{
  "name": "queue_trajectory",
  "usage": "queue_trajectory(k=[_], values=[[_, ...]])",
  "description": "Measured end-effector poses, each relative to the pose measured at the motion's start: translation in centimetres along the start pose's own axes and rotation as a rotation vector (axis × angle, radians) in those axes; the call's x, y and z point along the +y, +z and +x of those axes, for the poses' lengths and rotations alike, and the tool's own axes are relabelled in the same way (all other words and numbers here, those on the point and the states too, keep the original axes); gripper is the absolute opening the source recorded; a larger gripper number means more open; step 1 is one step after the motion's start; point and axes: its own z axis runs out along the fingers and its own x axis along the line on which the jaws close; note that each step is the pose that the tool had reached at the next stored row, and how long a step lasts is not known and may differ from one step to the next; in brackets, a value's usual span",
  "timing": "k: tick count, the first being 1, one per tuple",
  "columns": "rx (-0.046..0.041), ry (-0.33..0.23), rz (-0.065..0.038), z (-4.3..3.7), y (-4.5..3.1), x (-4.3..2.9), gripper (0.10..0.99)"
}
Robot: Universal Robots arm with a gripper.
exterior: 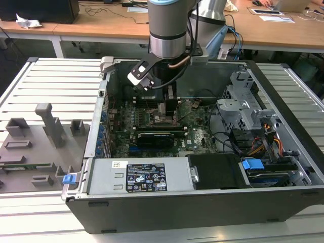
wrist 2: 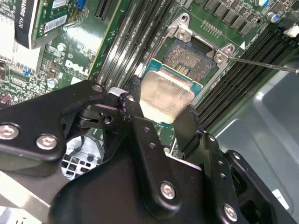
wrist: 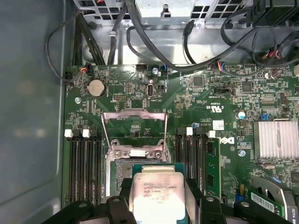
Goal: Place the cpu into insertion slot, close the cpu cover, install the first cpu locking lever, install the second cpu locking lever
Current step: 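Place the cpu into insertion slot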
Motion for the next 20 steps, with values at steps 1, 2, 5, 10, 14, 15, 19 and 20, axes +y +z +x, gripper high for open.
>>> queue_trajectory(k=[1, 2, 5, 10, 14, 15, 19, 20], values=[[0.0004, -0.005, 0.0, -0.01, 0.11, -0.04, 0.525], [0.0006, -0.006, 0.0, -0.01, 0.2, -0.08, 0.525], [0.0006, -0.006, 0.0, -0.02, 0.46, -0.12, 0.525], [0.0012, -0.011, 0.0, 0.03, 1.08, -0.29, 0.525], [0.0011, -0.011, 0.0, 0.03, 1.24, -0.33, 0.525], [0.001, -0.011, 0.0, 0.02, 1.27, -0.34, 0.525], [0.0011, -0.011, 0.0, 0.02, 1.4, -0.37, 0.525], [0.0011, -0.011, 0.0, 0.02, 1.44, -0.38, 0.525]])
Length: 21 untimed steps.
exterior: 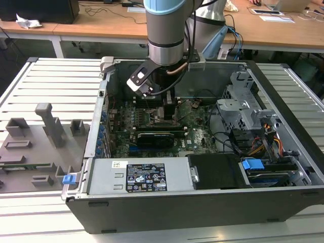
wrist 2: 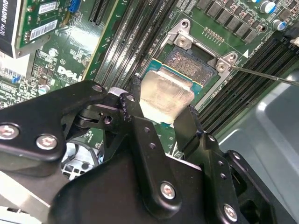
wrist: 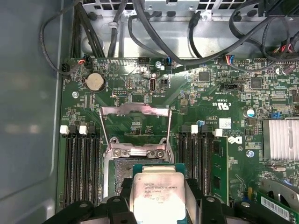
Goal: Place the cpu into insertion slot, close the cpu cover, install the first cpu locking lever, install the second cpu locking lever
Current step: 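Place the cpu into insertion slot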
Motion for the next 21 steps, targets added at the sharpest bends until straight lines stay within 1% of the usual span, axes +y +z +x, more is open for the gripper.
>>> queue_trajectory(k=[3, 4, 7, 9, 13, 16, 21], values=[[0.0, 0.0, 0.0, 0.14, 0.21, -0.05, 0.525], [0.0, 0.0, 0.0, 0.48, 0.33, -0.05, 0.525], [-0.0002, 0.004, 0.0, 1.07, 0.98, -0.13, 0.525], [-0.0004, 0.004, 0.0, 1.16, 1.19, -0.15, 0.525], [-0.0005, 0.005, 0.0, 1.2, 2.0, -0.41, 0.525], [-0.0007, 0.006, 0.0, 1.33, 2.32, -0.64, 0.525], [-0.0006, 0.008, 0.0, 1.64, 2.64, -0.69, 0.525]])
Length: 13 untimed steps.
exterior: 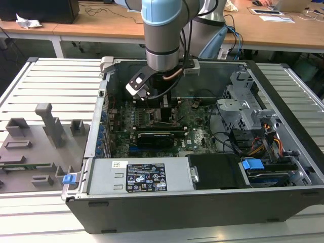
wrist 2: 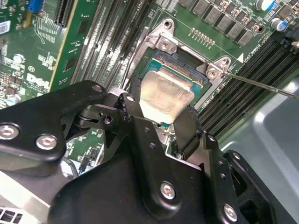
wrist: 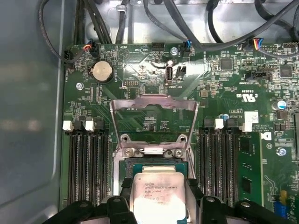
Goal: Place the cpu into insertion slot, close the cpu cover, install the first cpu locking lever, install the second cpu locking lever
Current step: 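Place the cpu into insertion slot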
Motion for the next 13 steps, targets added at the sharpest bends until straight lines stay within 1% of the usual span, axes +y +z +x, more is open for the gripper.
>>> queue_trajectory(k=[4, 13], values=[[-0.0002, 0.002, 0.0, 0.5, 0.48, -0.05, 0.525], [-0.002, 0.009, 0.0, 0.5, 1.07, -0.25, 0.525]])
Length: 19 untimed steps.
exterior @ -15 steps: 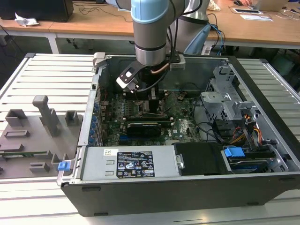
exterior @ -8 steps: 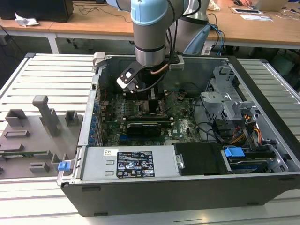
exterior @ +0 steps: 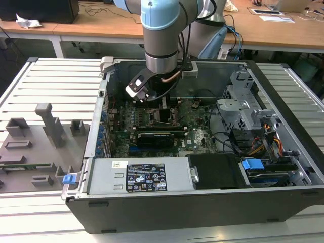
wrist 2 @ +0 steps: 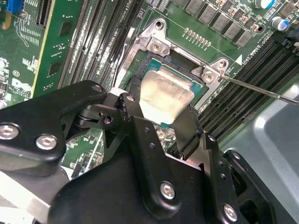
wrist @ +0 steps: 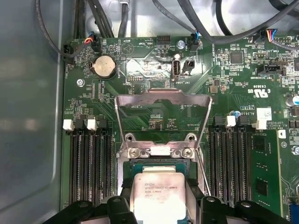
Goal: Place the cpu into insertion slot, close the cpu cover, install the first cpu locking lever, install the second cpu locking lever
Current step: 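Place the cpu into insertion slot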
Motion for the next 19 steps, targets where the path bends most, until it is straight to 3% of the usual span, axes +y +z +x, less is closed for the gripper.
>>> queue_trajectory(k=[9, 10, 12, 18, 19], values=[[0.0003, 0.0, 0.0, 0.01, 0.02, 0.02, 0.537], [0.0002, 0.0, 0.0, 0.01, 0.02, 0.02, 0.604], [0.0002, 0.0, 0.0, 0.01, 0.0, 0.04, 0.604], [0.0003, 0.0, 0.002, 0.03, -0.76, 0.17, 0.604], [0.0002, 0.001, 0.008, 0.04, -0.91, 0.33, 0.588]])
